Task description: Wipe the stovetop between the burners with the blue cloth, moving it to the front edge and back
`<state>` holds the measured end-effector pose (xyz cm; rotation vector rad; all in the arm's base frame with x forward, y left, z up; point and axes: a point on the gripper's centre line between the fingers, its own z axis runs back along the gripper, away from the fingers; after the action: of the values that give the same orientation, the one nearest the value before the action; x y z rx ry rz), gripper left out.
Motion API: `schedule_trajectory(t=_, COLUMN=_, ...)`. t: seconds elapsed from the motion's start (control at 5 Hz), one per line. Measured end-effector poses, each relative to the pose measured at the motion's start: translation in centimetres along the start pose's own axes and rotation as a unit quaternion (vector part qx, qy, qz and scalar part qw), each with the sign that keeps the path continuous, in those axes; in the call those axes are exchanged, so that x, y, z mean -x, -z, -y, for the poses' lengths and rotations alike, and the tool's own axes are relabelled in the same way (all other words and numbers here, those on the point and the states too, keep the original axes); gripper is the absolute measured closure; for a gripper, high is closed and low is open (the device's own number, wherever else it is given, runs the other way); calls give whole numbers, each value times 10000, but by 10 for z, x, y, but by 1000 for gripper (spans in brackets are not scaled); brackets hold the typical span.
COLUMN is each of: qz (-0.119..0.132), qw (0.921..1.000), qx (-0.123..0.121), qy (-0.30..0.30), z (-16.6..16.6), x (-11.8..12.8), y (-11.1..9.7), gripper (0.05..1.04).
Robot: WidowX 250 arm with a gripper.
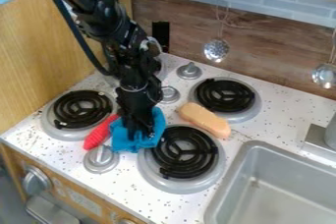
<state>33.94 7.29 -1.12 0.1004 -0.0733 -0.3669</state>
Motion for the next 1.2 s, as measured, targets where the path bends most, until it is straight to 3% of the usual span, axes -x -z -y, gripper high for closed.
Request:
schedule_trajectory(t=0.4, qz=93, qw=9996, qx=2, qy=-277, z=-9, x=-16, y=-4, gripper=965)
schedule_trajectory(t=0.8, qz=93, qw=9972, qx=25, qy=-746, z=-9, x=-17, y=-6, gripper=965)
schedule_trajectory(t=1.2, qz=237, qw=9838, qx=-385, qy=-1733, z=-30, x=-25, y=-24, gripper=930)
